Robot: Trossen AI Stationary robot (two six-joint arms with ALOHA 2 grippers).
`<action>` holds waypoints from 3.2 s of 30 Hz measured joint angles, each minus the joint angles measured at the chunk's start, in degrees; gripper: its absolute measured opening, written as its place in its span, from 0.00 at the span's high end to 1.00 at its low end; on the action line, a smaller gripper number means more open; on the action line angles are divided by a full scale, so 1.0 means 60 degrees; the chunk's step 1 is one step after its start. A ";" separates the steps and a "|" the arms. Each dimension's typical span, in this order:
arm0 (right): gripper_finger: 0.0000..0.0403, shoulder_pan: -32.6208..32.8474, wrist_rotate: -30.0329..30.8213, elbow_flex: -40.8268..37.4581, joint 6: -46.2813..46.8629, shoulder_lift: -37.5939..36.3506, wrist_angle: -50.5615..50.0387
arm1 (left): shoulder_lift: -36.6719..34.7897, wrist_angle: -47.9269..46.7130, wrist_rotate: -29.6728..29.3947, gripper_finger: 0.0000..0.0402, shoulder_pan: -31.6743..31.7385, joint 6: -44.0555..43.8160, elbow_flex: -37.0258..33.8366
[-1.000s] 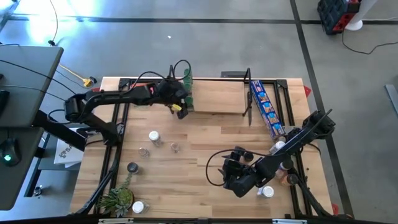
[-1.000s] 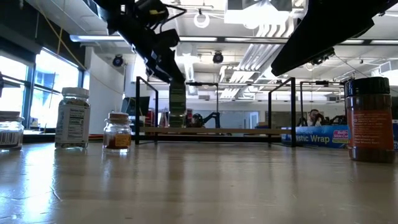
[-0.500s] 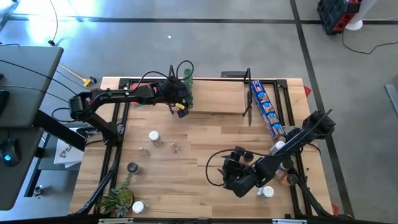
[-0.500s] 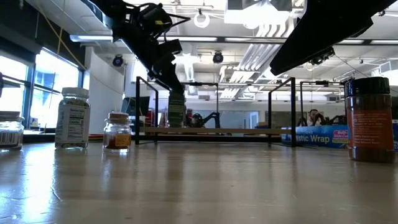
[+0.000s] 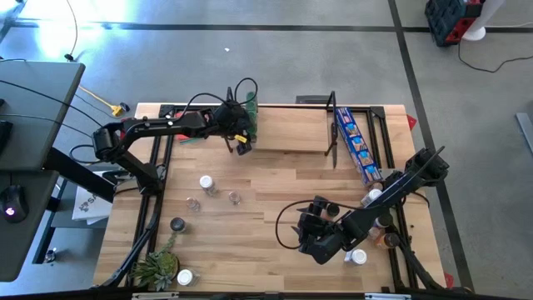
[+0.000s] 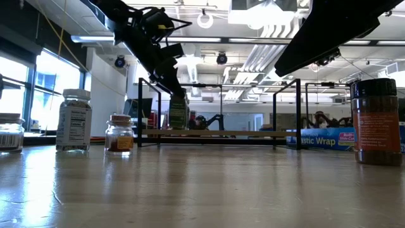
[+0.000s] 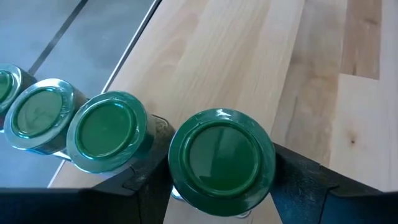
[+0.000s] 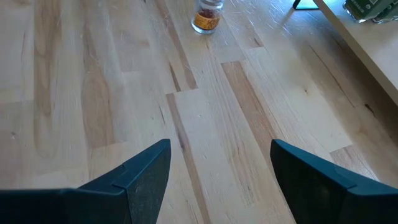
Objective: Shelf spices
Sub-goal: Put the green seasoning bottle on the shelf aligned with the other green seasoning bottles, then put the center black seasoning bottle on the shelf
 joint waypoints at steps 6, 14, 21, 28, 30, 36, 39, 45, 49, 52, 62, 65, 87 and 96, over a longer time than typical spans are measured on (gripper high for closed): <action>0.33 -0.0003 -0.0004 0.0000 0.0000 0.0000 0.0000 | 0.0000 -0.0017 -0.0016 0.36 0.0000 0.0120 0.0011; 0.33 -0.0003 -0.0007 0.0000 0.0000 0.0000 0.0004 | -0.0244 0.0052 -0.0530 0.34 -0.0071 0.0496 0.0011; 0.33 0.0001 -0.0029 0.0000 0.0000 0.0000 0.0018 | -0.0788 0.0048 -0.0680 0.34 -0.0494 0.0843 0.0011; 0.33 -0.0001 -0.0025 0.0000 0.0000 0.0000 0.0026 | -0.1304 -0.0366 -0.0868 0.34 -0.1000 0.0781 0.0013; 0.33 0.0001 -0.0025 0.0000 0.0000 0.0000 0.0028 | -0.1254 -0.0822 -0.0710 0.37 -0.1183 0.0600 0.0015; 0.33 0.0001 0.0025 0.0000 -0.0015 0.0000 0.0061 | -0.0561 -0.0909 -0.0701 0.53 -0.1693 0.0236 -0.0120; 0.33 -0.0002 0.0029 0.0000 -0.0025 0.0000 0.0069 | -0.0051 -0.0809 -0.0890 0.63 -0.1708 0.0225 -0.0148; 0.33 -0.0001 0.0029 0.0000 -0.0005 0.0000 0.0076 | 0.0588 -0.0583 -0.1903 0.76 -0.1690 0.0329 -0.0153; 0.33 -0.0002 0.0031 0.0000 -0.0005 0.0000 0.0073 | 0.0710 -0.0481 -0.2095 0.79 -0.1687 0.0564 -0.0153; 0.33 -0.0003 0.0032 0.0000 -0.0007 0.0000 0.0076 | 0.0705 -0.0444 -0.2286 0.80 -0.1687 0.0714 -0.0153; 0.33 -0.0003 0.0033 0.0000 -0.0004 0.0000 0.0095 | 0.0652 -0.0457 -0.2737 0.80 -0.1672 0.1077 -0.0153; 0.33 0.0001 0.0033 0.0000 -0.0022 0.0000 0.0095 | 0.0652 -0.0457 -0.2733 0.80 -0.1688 0.1038 -0.0153; 0.33 0.0824 -0.4003 0.0015 -0.1330 -0.3319 -0.4189 | -0.1848 -0.2981 -0.6192 0.80 -0.8018 -0.6385 -0.0338; 0.33 0.0841 -0.2833 -0.1362 -0.0051 -0.3723 -0.4405 | -0.0848 -0.2953 -0.8347 0.80 -0.9901 -0.7698 -0.0350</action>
